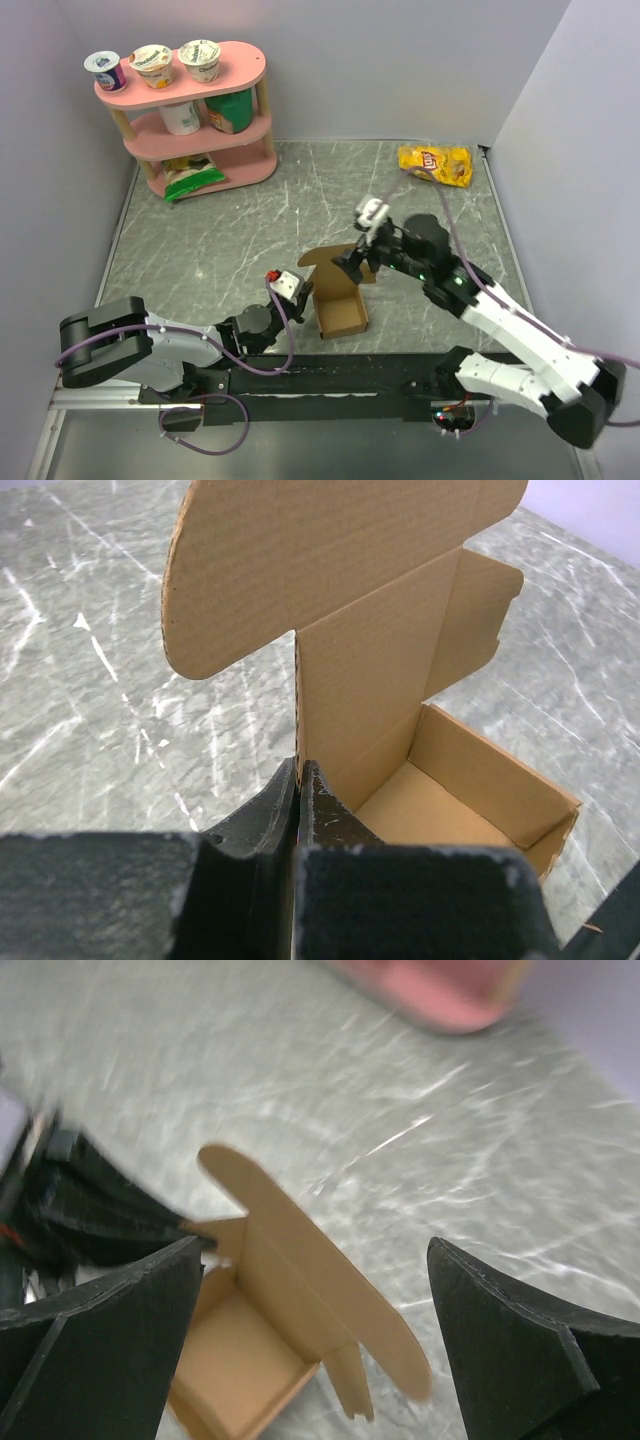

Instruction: Fold the paper box

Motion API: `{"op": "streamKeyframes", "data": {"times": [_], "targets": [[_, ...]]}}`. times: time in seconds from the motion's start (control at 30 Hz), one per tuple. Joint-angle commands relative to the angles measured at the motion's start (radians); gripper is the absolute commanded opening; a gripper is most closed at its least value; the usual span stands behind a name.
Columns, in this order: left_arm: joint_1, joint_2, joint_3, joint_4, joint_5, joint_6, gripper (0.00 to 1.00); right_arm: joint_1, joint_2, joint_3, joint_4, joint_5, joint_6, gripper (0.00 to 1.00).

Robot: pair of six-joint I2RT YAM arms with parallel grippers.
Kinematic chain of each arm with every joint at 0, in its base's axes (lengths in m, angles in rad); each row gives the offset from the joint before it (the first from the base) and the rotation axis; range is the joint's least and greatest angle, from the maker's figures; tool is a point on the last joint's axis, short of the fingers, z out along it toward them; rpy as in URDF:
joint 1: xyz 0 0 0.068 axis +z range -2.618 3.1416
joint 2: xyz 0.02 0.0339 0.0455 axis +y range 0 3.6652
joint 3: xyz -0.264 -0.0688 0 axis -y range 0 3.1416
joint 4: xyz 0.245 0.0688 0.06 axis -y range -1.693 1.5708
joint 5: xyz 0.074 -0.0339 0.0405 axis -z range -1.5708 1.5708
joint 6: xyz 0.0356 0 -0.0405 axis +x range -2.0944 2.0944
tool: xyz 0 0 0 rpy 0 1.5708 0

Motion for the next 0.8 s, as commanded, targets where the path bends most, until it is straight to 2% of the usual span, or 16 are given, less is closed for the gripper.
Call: {"op": "streamKeyframes", "data": {"times": [0.0,0.13,0.27,0.37,0.43,0.47,0.5,0.57,0.6,0.67,0.7,0.77], "targets": [[-0.006,-0.012,0.018,0.026,0.064,0.012,0.05,-0.059,0.139,0.107,-0.107,-0.316,-0.216,1.0],[-0.008,-0.026,0.017,0.002,0.087,0.018,0.06,-0.088,0.257,0.199,-0.208,-0.423,-0.304,0.99],[-0.006,-0.033,0.012,0.0,0.093,0.028,0.06,-0.102,0.304,0.215,-0.248,-0.455,-0.352,0.98],[-0.006,-0.037,0.012,-0.006,0.096,0.041,0.06,-0.104,0.344,0.226,-0.278,-0.478,-0.369,0.93],[-0.008,-0.038,0.021,-0.018,0.09,0.044,0.06,-0.102,0.373,0.232,-0.307,-0.492,-0.365,0.83],[-0.006,-0.038,0.024,-0.02,0.081,0.048,0.06,-0.102,0.38,0.227,-0.307,-0.498,-0.359,0.75],[-0.006,-0.037,0.028,-0.018,0.075,0.047,0.06,-0.102,0.383,0.221,-0.301,-0.5,-0.35,0.61],[0.0,-0.035,0.029,-0.02,0.06,0.039,0.07,-0.101,0.375,0.186,-0.285,-0.497,-0.338,0.52],[0.003,-0.033,0.038,-0.036,0.057,0.035,0.07,-0.102,0.37,0.174,-0.276,-0.488,-0.323,0.44],[0.009,-0.026,0.046,-0.052,0.046,0.013,0.07,-0.101,0.346,0.14,-0.249,-0.472,-0.309,0.35],[0.012,-0.02,0.058,-0.072,0.038,0.004,0.07,-0.099,0.331,0.131,-0.241,-0.454,-0.295,0.28],[0.018,-0.018,0.067,-0.084,0.043,-0.017,0.07,-0.094,0.317,0.111,-0.23,-0.437,-0.284,0.25]]}}
